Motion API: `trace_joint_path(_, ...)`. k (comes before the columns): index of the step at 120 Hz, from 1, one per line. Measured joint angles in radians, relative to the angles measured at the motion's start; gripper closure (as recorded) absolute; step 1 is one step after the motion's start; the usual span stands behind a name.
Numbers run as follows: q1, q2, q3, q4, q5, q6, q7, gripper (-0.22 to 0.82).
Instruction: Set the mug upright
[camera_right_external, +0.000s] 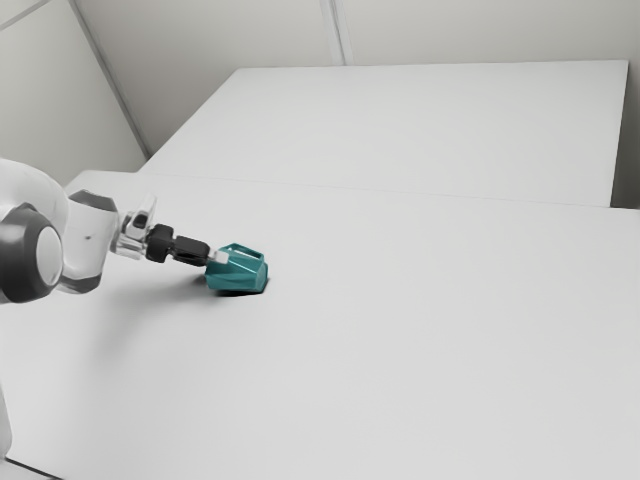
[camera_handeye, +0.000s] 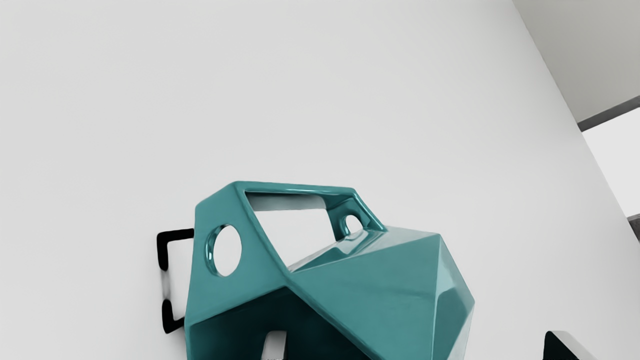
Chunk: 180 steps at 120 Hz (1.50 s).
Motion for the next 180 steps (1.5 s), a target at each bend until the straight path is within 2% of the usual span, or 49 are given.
trace_joint_path(29,0.0,0.006,0.001,-0.001,-0.024,-0.017,0.011,0.25)
trace_joint_path(74,0.003,-0.002,0.008,-0.004,-0.045,-0.083,0.023,0.61)
trace_joint_path(91,0.003,-0.008,0.013,-0.004,-0.047,-0.112,0.026,0.71)
trace_joint_path(124,-0.009,-0.042,0.022,-0.011,-0.062,-0.191,0.029,0.77)
trace_joint_path(140,-0.035,-0.123,0.025,-0.021,-0.059,-0.194,0.025,0.78)
trace_joint_path(157,-0.085,-0.235,0.0,-0.034,0.06,-0.1,-0.015,0.79)
trace_joint_path(180,-0.131,-0.298,-0.067,-0.034,0.312,0.097,-0.114,0.79)
